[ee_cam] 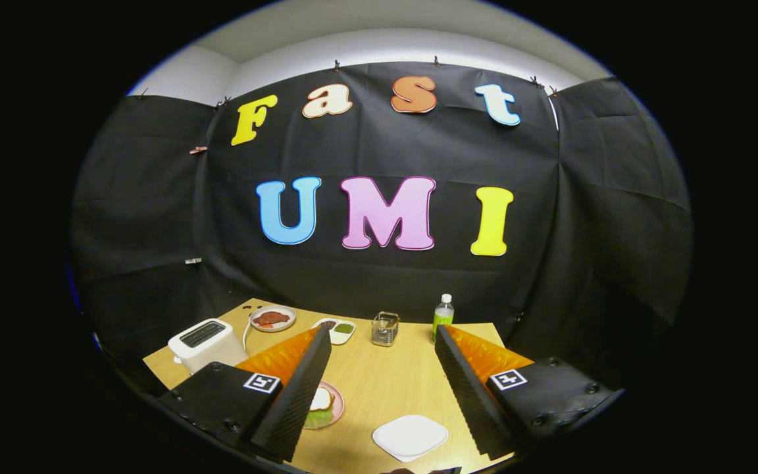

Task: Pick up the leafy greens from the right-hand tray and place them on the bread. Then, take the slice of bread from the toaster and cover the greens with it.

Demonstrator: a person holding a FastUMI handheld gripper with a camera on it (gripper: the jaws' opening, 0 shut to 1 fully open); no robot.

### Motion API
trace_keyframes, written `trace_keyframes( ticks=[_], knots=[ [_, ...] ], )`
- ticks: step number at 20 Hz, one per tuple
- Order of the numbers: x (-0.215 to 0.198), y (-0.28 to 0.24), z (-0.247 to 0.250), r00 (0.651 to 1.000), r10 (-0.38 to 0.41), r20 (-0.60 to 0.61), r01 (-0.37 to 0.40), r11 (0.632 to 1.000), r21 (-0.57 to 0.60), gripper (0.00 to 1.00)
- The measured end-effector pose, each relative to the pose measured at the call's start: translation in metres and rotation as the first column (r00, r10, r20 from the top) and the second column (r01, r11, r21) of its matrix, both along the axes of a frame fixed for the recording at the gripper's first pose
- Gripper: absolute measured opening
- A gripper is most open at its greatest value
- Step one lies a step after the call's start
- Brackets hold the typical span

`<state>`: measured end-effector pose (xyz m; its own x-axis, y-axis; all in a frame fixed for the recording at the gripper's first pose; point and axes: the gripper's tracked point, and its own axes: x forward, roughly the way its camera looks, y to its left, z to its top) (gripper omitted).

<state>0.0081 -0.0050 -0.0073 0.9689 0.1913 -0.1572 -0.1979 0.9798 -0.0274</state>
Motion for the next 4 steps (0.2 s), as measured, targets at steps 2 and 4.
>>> trace_keyframes(
  ticks=[2, 4],
  knots=[
    [0.000, 0.007, -0.006, 1.000, -0.003, -0.010, 0.003, 1.000, -0.014, 0.99],
    [0.003, 0.015, -0.010, 0.999, -0.010, -0.031, 0.009, 1.000, -0.030, 0.99]
  ],
)
